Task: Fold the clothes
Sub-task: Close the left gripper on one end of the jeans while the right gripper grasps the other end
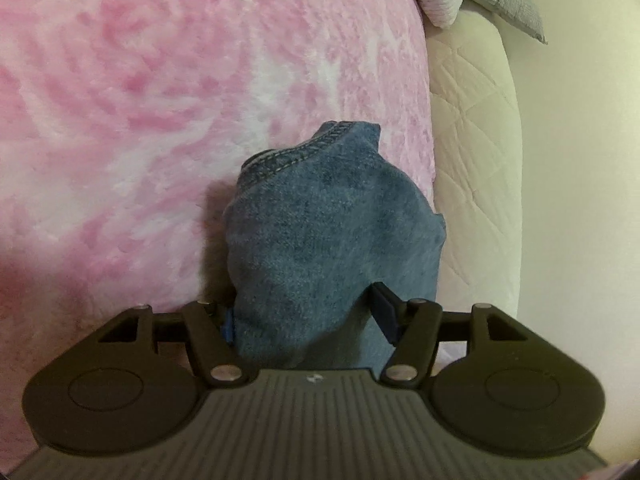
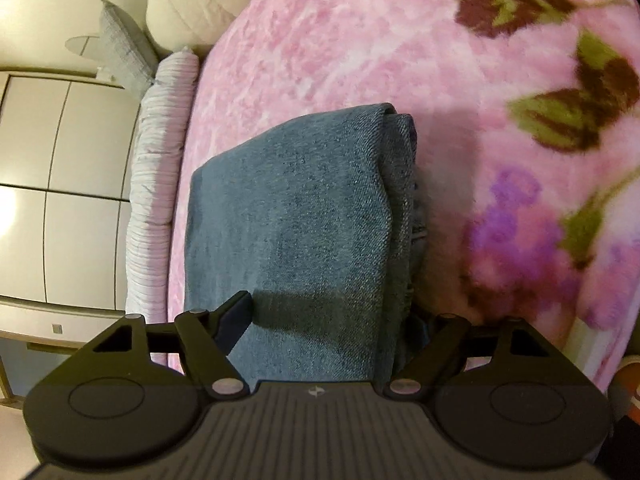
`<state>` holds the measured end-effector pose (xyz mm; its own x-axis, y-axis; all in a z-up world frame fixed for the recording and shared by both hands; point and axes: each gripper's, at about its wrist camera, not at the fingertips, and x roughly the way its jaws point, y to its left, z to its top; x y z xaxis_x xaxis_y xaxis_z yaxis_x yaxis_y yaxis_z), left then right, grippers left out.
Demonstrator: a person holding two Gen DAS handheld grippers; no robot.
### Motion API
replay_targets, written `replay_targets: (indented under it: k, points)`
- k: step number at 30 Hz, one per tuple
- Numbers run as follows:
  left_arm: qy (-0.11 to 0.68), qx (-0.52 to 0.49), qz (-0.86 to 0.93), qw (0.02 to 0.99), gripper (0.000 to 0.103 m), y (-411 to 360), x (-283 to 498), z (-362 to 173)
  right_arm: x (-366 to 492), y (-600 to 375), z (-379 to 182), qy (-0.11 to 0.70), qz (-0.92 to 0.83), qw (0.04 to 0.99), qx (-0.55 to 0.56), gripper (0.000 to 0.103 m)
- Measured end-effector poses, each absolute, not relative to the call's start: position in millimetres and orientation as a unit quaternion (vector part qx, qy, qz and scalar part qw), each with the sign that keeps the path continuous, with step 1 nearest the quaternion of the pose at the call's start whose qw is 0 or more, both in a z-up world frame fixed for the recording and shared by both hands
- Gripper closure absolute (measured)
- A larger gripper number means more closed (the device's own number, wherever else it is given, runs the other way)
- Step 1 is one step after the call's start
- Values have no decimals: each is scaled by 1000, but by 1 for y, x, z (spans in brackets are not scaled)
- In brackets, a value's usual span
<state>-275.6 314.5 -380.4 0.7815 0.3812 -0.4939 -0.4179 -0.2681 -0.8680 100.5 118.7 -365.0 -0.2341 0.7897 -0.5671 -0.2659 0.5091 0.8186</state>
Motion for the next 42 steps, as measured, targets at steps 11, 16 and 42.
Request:
replay_targets:
  k: [11, 16, 42]
  points:
    - [3, -737, 316, 597, 57, 325, -278, -392, 107, 120, -374, 645, 450, 583, 204, 45]
    - [-3, -733, 316, 602, 63, 327, -276, -391, 102, 135, -371, 627, 470, 586, 207, 51]
    - [-87, -661, 400, 629, 81, 218, -364, -276, 34, 147, -277, 641, 580, 484, 136, 74]
